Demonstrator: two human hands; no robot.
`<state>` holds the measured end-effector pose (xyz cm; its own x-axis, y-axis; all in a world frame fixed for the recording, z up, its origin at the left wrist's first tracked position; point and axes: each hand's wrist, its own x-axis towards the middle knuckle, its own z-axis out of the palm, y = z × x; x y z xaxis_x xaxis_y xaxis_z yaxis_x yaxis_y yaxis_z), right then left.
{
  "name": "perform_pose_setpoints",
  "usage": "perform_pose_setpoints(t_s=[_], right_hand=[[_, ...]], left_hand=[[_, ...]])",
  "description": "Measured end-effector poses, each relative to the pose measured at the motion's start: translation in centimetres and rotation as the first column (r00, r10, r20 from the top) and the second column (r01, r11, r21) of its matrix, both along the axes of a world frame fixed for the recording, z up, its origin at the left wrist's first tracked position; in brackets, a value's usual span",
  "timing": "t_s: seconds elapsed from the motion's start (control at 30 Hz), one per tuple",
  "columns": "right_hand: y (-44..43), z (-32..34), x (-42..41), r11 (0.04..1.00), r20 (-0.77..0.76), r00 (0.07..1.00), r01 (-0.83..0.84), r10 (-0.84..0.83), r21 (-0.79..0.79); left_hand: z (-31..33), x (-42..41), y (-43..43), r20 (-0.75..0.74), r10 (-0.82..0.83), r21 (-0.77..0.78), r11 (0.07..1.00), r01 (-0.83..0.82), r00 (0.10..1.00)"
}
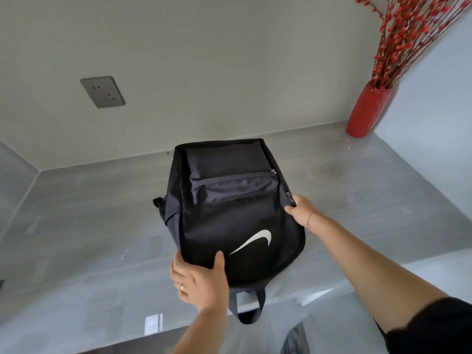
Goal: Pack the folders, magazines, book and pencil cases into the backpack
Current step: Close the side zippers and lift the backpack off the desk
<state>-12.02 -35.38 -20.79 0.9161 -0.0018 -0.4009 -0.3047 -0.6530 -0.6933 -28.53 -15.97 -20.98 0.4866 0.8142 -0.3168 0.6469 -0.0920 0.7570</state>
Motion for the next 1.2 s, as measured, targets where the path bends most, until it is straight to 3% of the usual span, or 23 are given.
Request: perform_pose_setpoints(t_s=[0.03, 0.13, 0.23, 0.37, 0.53, 0.63, 0.8, 0.9, 1.0, 1.1, 1.2], right_hand=[[0.4, 0.2, -0.5, 1.0, -0.01, 1.0, -0.008, 0.008, -0.024], [1.3, 0.4, -2.1, 0.998, -0.028, 0.999, -0.019, 0.017, -0.068], [1.8, 0.4, -3.8, 0.997, -0.032, 0.999, -0.018, 0.016, -0.076], [3.1, 0.7, -6.3, 0.998, -0.086, 0.996, -0.035, 0.031, -0.044], [6.1, 1.6, -10.4, 0.984, -0.259, 0.966, 0.021, 0.025, 0.176], [9.3, 2.4, -13.0, 0.927, -0.366, 0.93, 0.116, 0.024, 0.357], [15.2, 5.6, -14.6, 0.799, -0.411, 0.91, 0.21, 0.051, 0.564], [18.0, 7.9, -14.5, 0.693, -0.443, 0.895, 0.293, 0.043, 0.659], [19.5, 10.0, -13.7, 0.605, -0.466, 0.879, 0.32, 0.097, 0.729], [18.9, 11.6, -12.1, 0.602, -0.468, 0.858, 0.264, 0.21, 0.753], [15.7, 12.2, -9.8, 0.713, -0.467, 0.827, 0.12, 0.312, 0.691]], left_hand=[[-0.5, -0.7, 0.1, -0.019, 0.077, -0.144, 0.986, -0.079, 0.997], [-1.8, -1.9, 0.7, -0.052, 0.226, -0.558, 0.802, -0.216, 0.973], [-2.0, -1.8, 1.8, -0.049, 0.171, -0.6, 0.783, -0.166, 0.984], [-1.0, -1.4, 4.6, 0.044, 0.092, -0.46, 0.886, -0.061, 0.995], [3.1, 1.4, 9.6, 0.193, 0.037, -0.263, 0.965, 0.016, 0.981], [6.3, 3.1, 13.2, 0.274, 0.034, -0.203, 0.979, 0.023, 0.961], [13.1, 7.3, 18.0, 0.351, -0.095, -0.008, 0.995, 0.104, 0.932], [18.2, 10.4, 19.1, 0.322, -0.269, 0.173, 0.959, 0.223, 0.907], [22.5, 13.5, 18.7, 0.283, -0.457, 0.355, 0.867, 0.35, 0.843], [25.5, 16.3, 17.0, 0.195, -0.597, 0.522, 0.735, 0.433, 0.778], [26.2, 18.5, 15.1, 0.095, -0.685, 0.567, 0.633, 0.526, 0.722]])
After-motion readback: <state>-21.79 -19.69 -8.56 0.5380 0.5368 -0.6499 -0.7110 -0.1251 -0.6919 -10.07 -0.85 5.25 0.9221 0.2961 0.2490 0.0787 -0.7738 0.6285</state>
